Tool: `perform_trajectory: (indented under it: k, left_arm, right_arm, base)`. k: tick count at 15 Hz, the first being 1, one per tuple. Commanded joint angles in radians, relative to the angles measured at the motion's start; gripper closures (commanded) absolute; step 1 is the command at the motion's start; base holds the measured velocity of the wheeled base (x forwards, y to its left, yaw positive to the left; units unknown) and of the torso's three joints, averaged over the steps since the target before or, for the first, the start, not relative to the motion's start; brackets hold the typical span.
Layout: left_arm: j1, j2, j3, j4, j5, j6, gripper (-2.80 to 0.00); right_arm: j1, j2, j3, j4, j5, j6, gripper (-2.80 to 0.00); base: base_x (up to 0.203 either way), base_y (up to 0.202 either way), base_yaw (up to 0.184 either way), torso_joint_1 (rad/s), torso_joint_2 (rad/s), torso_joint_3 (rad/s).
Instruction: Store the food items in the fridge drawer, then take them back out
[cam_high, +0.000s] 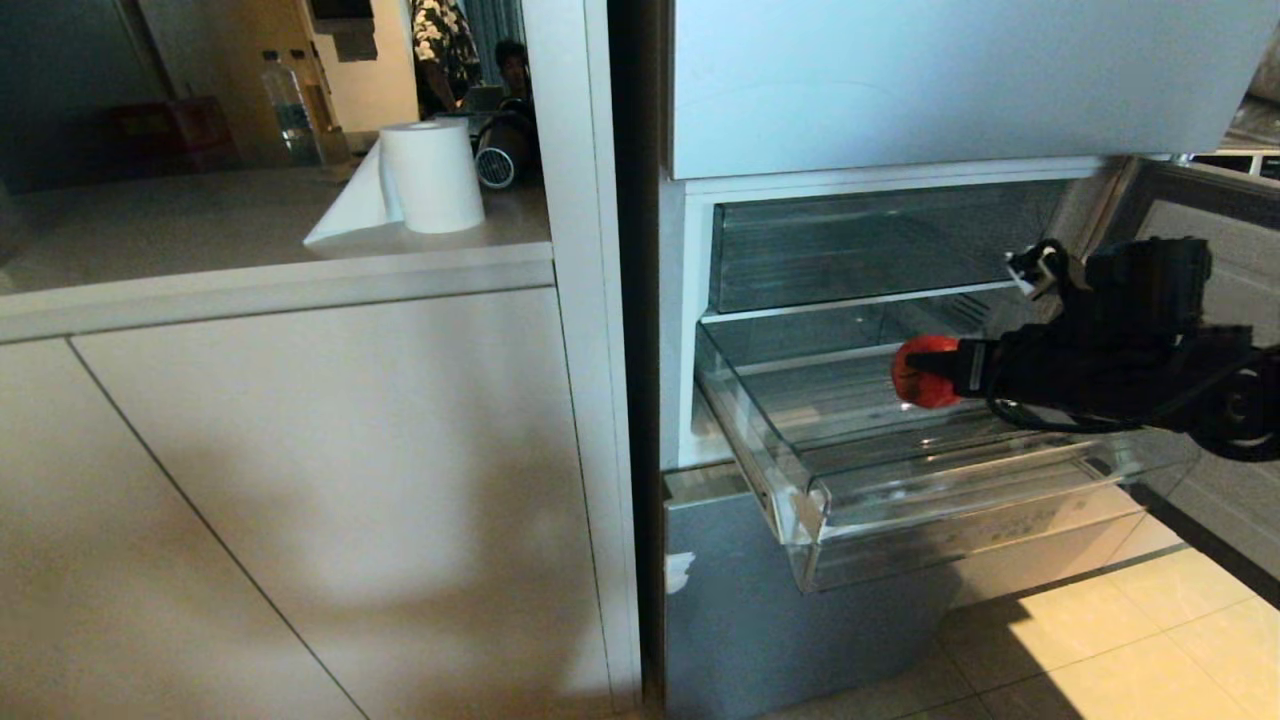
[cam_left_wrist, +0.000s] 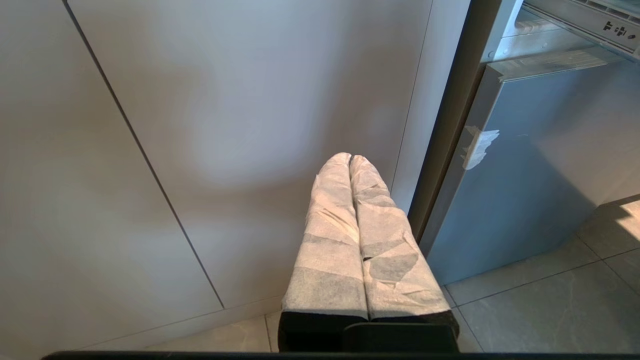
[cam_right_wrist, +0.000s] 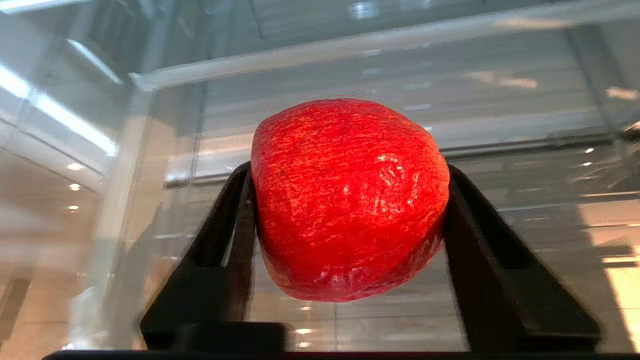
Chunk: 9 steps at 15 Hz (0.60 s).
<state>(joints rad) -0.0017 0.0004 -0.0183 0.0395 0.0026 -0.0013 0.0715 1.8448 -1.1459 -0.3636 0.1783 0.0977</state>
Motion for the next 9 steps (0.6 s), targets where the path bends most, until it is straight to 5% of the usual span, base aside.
perform_trajectory:
  k: [1, 7, 8, 9]
  left_arm:
    - [0.0, -0.003, 0.0, 0.0, 0.0, 0.0, 0.0]
    - [0.0, -0.002, 0.0, 0.0, 0.0, 0.0, 0.0]
    - [0.0, -0.003, 0.0, 0.0, 0.0, 0.0, 0.0]
    - [0.0, -0.003, 0.0, 0.0, 0.0, 0.0, 0.0]
  right_arm:
    - [0.001, 0.045, -0.024, -0.003, 0.001, 0.004, -2.8]
    - [0.001, -0.056, -0.031, 0.005, -0.001, 0.026, -2.8]
    - [0.001, -0.097, -0.017, 0.006, -0.002, 0.026, -1.65]
    - [0.001, -0.141, 0.002, 0.008, -0.002, 0.026, 0.0]
  base:
    - [0.0, 0.0, 0.0, 0.0, 0.0, 0.0]
    - [0.0, 0.0, 0.0, 0.0, 0.0, 0.0]
    - [0.0, 0.0, 0.0, 0.0, 0.0, 0.0]
    - [0.0, 0.0, 0.0, 0.0, 0.0, 0.0]
